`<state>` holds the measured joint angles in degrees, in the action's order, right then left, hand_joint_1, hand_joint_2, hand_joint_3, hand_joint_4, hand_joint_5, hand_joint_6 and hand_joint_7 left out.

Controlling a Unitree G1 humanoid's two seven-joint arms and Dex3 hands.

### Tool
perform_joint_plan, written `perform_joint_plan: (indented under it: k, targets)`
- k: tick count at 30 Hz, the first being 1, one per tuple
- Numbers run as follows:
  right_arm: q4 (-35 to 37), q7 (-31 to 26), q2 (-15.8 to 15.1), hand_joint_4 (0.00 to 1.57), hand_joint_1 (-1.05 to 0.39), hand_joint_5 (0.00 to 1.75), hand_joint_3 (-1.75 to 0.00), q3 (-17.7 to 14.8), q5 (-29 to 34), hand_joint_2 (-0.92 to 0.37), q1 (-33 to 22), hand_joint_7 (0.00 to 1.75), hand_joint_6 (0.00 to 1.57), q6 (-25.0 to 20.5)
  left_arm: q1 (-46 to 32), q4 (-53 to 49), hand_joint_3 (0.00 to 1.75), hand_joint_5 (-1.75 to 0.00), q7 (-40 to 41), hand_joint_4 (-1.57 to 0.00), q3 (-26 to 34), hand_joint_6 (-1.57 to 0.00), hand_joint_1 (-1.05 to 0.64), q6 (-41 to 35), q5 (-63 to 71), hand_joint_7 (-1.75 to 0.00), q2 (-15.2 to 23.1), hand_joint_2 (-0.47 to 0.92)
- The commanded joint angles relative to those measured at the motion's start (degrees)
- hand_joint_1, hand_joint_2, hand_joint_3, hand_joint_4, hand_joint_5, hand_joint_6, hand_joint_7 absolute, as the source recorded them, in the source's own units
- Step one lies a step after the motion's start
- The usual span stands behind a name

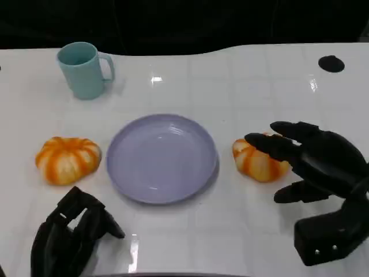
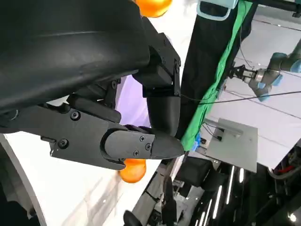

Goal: Grasp the bread from the table and place it into the plate.

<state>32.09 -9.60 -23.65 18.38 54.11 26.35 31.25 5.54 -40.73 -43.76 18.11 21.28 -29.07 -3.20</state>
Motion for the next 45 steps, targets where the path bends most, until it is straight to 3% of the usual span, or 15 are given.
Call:
perform_joint_plan:
  k: [1,4,8,21,32,38,39,40,42,44,45]
  targets:
    - [3.04,-2.11,-0.56,0.21,-0.49,0.01,0.00,3.18,0.75,-0.86,3.03,0.00,0.23,-2.32,-0.15,0.37,0.24,-1.75,0.66,-0.66,0.08,-0.53,-0.61,0.45,0.56,-1.53,0.80,0.92]
    - [3.54,-2.87,-0.91,0.21,-0.49,0.01,0.00,4.32,0.19,-0.86,3.47,0.00,0.23,-2.70,-0.16,0.38,0.24,-1.75,0.67,-0.66,0.07,-0.53,-0.61,0.45,0.56,-1.53,0.80,0.92]
    - [12.09,-5.02,0.97,0.23,-0.52,0.01,0.00,9.65,4.14,-0.84,9.45,0.01,0.24,-5.86,-0.32,0.52,0.24,-1.75,0.49,-0.66,0.10,-0.53,-0.61,0.27,0.30,-1.53,0.67,0.92]
    - [28.91,-9.45,5.00,0.23,-0.54,0.00,-0.01,18.99,3.98,-0.85,17.37,0.00,0.24,-8.98,-0.34,0.47,0.25,-1.75,0.18,-0.65,0.32,-0.52,-0.59,0.27,-0.06,-1.51,0.55,0.92]
    - [36.53,-9.05,9.52,0.26,-0.51,0.01,-0.01,22.07,2.25,-0.87,20.00,0.01,0.25,-10.34,-0.90,1.34,0.24,-1.75,-0.05,-0.66,0.14,-0.52,-0.59,0.42,-0.14,-1.52,0.32,0.92]
    - [38.64,-12.87,11.35,0.50,-0.38,0.05,0.00,22.01,-0.06,-0.87,19.58,0.03,0.44,-9.26,-1.69,2.50,0.25,-1.75,0.35,-0.64,0.05,-0.51,-0.57,-0.13,-0.32,-1.51,-0.04,0.92]
    - [38.88,-15.53,11.57,0.76,-0.29,0.09,-0.01,22.04,-0.11,-0.90,19.18,0.04,0.65,-8.63,-1.88,2.78,0.24,-1.75,0.56,-0.65,-0.07,-0.51,-0.59,-0.10,-0.12,-1.54,-0.05,0.92]
    - [39.29,-18.62,11.72,0.90,-0.25,0.18,-0.02,22.10,-0.24,-0.91,18.75,0.06,0.76,-7.48,-2.01,2.99,0.24,-1.75,0.57,-0.64,-0.13,-0.51,-0.59,-0.10,-0.07,-1.55,-0.08,0.92]
    - [40.17,-22.55,11.89,0.75,-0.22,1.05,-0.14,22.53,-0.20,-0.92,18.41,0.07,1.04,-5.85,-2.22,3.31,0.24,-1.75,0.45,-0.64,-0.19,-0.50,-0.59,-0.18,-0.17,-1.56,-0.14,0.92]
    - [40.99,-24.09,12.11,0.61,-0.25,1.58,-0.19,22.86,-0.35,-0.92,18.35,0.09,1.17,-4.83,-2.34,3.47,0.24,-1.75,0.44,-0.64,-0.21,-0.50,-0.58,-0.23,-0.23,-1.56,-0.22,0.92]
    - [41.29,-24.41,12.20,0.58,-0.25,1.66,-0.23,22.99,-0.43,-0.92,18.39,0.11,1.19,-4.63,-2.37,3.51,0.24,-1.75,0.46,-0.64,-0.22,-0.50,-0.59,-0.22,-0.24,-1.56,-0.26,0.92]
